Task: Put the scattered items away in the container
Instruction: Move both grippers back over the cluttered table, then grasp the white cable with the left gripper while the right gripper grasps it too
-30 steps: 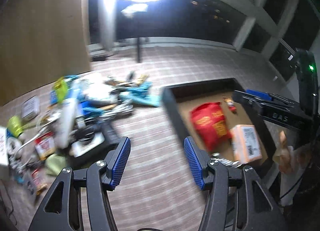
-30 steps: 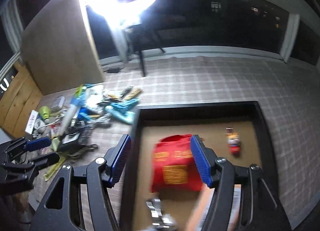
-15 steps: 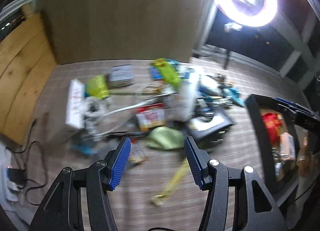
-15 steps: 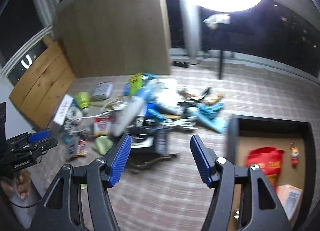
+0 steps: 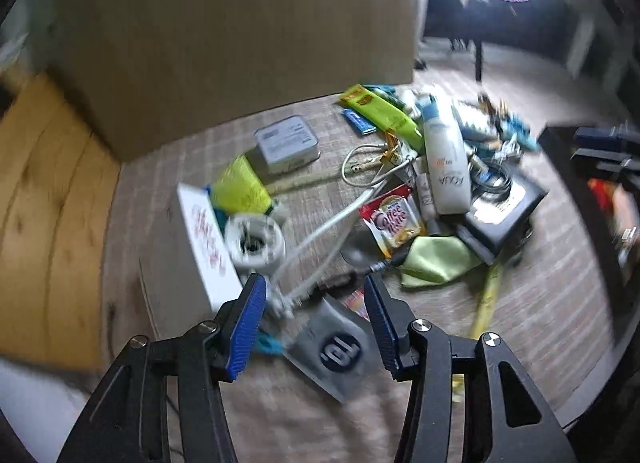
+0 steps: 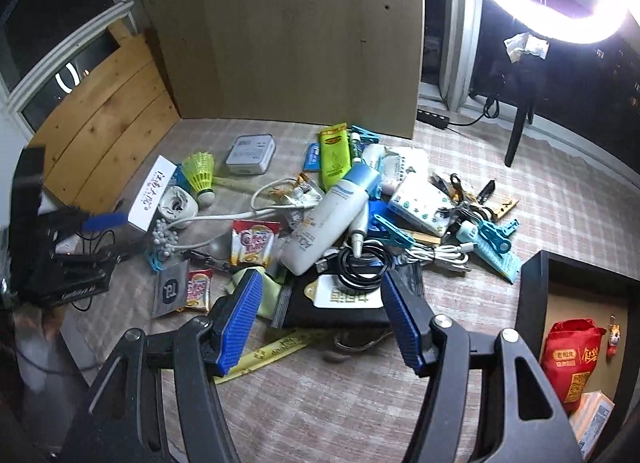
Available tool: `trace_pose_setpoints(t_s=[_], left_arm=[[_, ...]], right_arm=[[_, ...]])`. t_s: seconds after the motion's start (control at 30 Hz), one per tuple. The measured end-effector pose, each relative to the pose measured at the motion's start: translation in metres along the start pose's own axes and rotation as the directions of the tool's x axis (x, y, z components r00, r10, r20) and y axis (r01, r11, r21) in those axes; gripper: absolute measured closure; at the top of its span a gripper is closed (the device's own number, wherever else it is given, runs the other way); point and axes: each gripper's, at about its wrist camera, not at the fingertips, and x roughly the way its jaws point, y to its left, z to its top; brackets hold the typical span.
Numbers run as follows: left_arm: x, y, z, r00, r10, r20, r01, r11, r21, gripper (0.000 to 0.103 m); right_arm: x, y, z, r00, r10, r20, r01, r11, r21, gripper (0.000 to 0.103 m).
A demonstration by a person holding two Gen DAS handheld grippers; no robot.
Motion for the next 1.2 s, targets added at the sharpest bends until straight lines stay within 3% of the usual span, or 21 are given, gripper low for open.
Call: trace_pose_setpoints(t_s=[0.23, 0.4, 0.57, 0.7, 0.8, 0.87, 0.93, 1.03, 1.2], left_arm=[[0.045, -0.012, 0.028, 0.993, 0.008, -0.118, 0.016, 0.979, 0.201, 0.055], [0.065, -0.011, 0.032, 0.987, -0.002, -0.160, 0.038, 0.973, 0.226, 0.055], [0.077, -0.008, 0.028, 0.984, -0.007, -0.178, 0.051, 0.969, 0.242, 0.055], [0.084, -0.007, 0.026, 0.982, -0.025, -0.188, 0.072, 0.967, 0.246, 0.060], [0.090, -0.005, 0.026, 0.979, -0.042, -0.197, 0.089, 0.967, 0.238, 0.065], [0.096, -0.004, 0.026, 0.977, -0.053, -0.205, 0.101, 0.968, 0.230, 0.076], [0.099, -0.002, 0.025, 0.975, -0.073, -0.208, 0.117, 0.971, 0.210, 0.084], [0.102, 0.003, 0.024, 0.974, -0.102, -0.203, 0.140, 0.973, 0.181, 0.091], [0.100, 0.008, 0.021, 0.969, -0.159, -0.188, 0.183, 0.976, 0.119, 0.091]], right_arm=[[-0.006, -0.037, -0.013, 1.000, -0.005, 0.006, 0.004, 0.995, 0.096, 0.043], [0.002, -0.046, -0.014, 0.999, 0.053, 0.004, -0.052, 0.986, 0.158, 0.043], [0.026, -0.022, -0.002, 0.989, 0.143, -0.034, -0.135, 0.977, 0.164, 0.049], [0.058, 0.006, 0.025, 0.967, 0.241, -0.081, -0.223, 0.956, 0.189, 0.054], [0.096, 0.020, 0.046, 0.933, 0.331, -0.139, -0.286, 0.921, 0.266, 0.056], [0.120, 0.027, 0.055, 0.912, 0.369, -0.179, -0.303, 0.900, 0.313, 0.063], [0.142, 0.034, 0.061, 0.898, 0.383, -0.216, -0.298, 0.891, 0.342, 0.070], [0.168, 0.045, 0.065, 0.880, 0.398, -0.259, -0.293, 0.884, 0.363, 0.072], [0.198, 0.061, 0.067, 0.863, 0.385, -0.327, -0.261, 0.894, 0.364, 0.073]])
